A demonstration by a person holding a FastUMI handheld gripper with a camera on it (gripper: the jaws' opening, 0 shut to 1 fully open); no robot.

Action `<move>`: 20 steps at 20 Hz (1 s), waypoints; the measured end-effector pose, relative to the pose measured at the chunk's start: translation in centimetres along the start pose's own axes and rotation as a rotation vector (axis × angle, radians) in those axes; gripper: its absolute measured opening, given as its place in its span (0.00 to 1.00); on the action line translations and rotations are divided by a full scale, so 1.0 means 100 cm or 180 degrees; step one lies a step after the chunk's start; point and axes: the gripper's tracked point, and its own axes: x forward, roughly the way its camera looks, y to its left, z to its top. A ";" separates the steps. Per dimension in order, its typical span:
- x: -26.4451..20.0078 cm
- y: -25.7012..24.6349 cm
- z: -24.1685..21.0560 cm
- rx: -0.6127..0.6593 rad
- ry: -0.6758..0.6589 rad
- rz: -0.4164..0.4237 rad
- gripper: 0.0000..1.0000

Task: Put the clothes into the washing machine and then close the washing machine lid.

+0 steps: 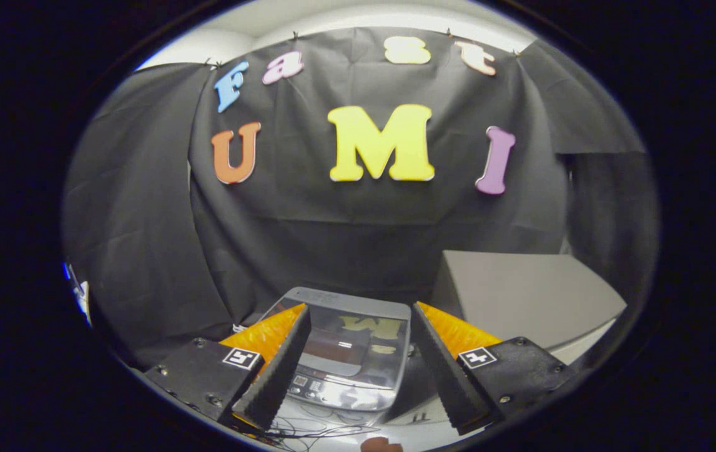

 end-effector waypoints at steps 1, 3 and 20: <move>-0.027 -0.011 -0.001 0.0039 -0.0046 -0.0090 1.00; -0.080 -0.033 -0.004 0.0096 -0.0095 -0.0302 1.00; -0.190 -0.060 -0.023 0.0194 -0.0240 -0.0639 1.00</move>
